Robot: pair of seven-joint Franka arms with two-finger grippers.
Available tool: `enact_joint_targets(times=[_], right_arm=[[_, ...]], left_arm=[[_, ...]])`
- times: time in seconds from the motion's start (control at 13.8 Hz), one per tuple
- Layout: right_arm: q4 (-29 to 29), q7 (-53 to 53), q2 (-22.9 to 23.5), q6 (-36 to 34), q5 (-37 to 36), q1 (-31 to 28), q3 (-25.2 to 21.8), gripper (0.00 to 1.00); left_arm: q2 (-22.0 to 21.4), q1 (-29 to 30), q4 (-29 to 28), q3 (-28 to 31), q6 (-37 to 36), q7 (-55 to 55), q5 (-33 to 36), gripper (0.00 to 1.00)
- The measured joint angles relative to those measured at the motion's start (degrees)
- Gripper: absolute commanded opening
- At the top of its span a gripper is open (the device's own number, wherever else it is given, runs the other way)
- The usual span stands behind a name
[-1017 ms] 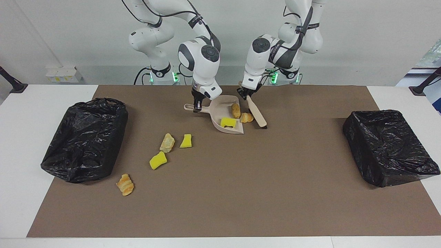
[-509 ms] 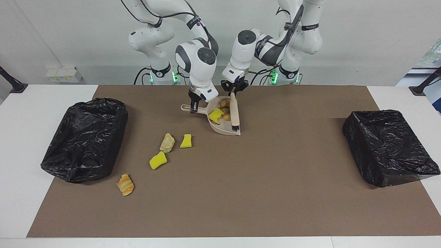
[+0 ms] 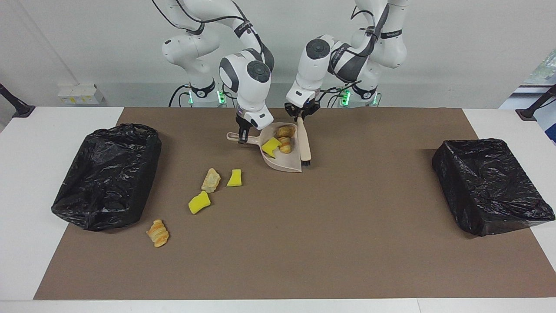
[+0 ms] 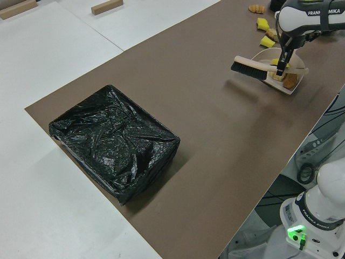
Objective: Sweep and dump trash in bin
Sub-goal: 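Sweep more bread pieces into the dustpan with the left gripper, then carry the loaded dustpan to the nearby black bag with the right gripper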
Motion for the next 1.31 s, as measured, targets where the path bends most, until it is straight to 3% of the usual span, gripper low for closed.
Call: enact_joint_targets(times=[0.36, 0.73, 1.02, 1.31], right_arm=[[1.8, -8.9, -3.7, -2.2, 0.0, -7.6, -0.3, 0.00], [6.1, -20.2, -3.9, -2.2, 0.0, -20.0, -0.8, 0.00], [10.2, -28.0, -3.8, -2.2, -0.1, -30.1, -1.1, 0.00], [12.0, -34.5, -3.5, -2.1, -0.3, -42.6, -1.4, 0.00]], left_arm=[[0.4, 7.6, -0.1, 0.1, -0.1, 8.2, 0.3, 0.00], [0.5, 9.1, -0.2, -0.5, -0.1, 9.2, 0.4, 0.00], [0.1, 7.0, -0.8, -2.3, -1.3, 8.7, 0.4, 0.00], [-0.5, -1.5, -1.8, -2.7, 1.8, 0.4, 0.4, 0.00]])
